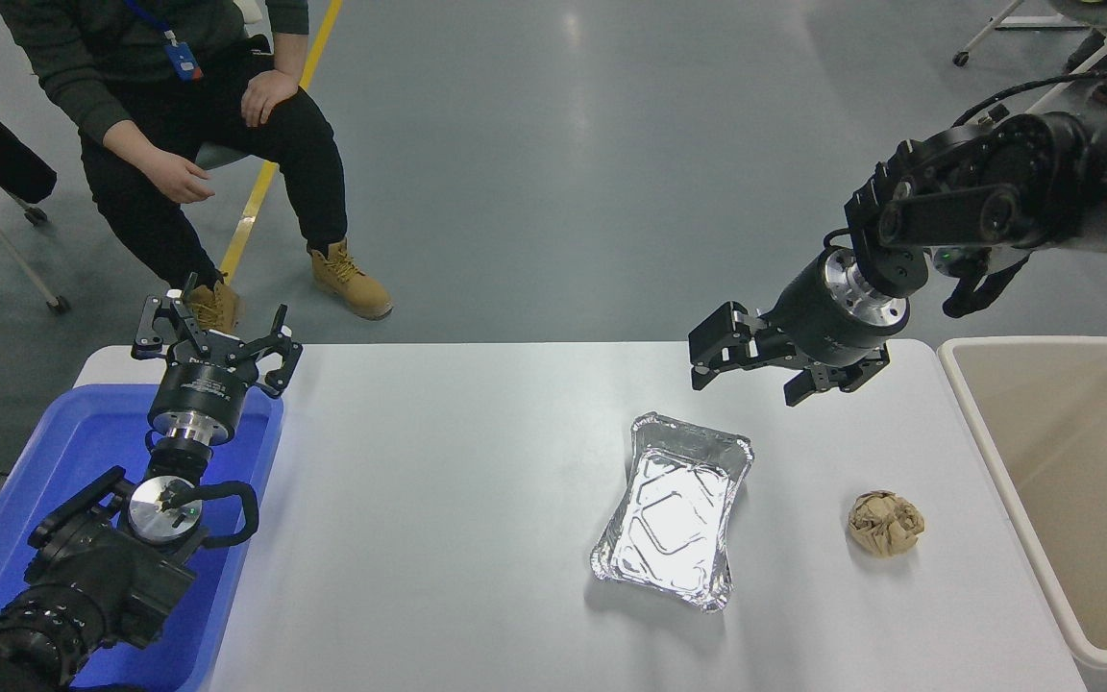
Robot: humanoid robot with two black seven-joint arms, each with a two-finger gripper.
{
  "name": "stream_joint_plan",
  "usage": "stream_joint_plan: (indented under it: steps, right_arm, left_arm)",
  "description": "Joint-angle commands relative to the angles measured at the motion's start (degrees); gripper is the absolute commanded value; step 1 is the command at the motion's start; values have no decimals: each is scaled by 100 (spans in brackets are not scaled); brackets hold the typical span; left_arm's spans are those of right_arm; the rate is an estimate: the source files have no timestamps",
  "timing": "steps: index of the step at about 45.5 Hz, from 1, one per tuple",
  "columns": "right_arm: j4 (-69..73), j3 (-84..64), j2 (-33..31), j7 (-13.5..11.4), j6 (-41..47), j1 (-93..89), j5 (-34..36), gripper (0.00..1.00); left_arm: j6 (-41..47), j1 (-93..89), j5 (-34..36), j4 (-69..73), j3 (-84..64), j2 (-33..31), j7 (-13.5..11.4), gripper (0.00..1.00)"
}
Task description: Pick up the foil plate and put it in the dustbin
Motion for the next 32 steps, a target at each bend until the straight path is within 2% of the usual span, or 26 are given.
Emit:
stream_joint_plan:
  steps: [1, 32]
  right_arm:
    - [-33, 22, 5, 0, 0, -26, 19, 100]
    - [-507, 31, 5, 8, 44, -342, -43, 100]
  left_arm:
    - [0, 0, -9, 1, 0, -4, 0, 99]
    - [0, 0, -9, 1, 0, -4, 0, 99]
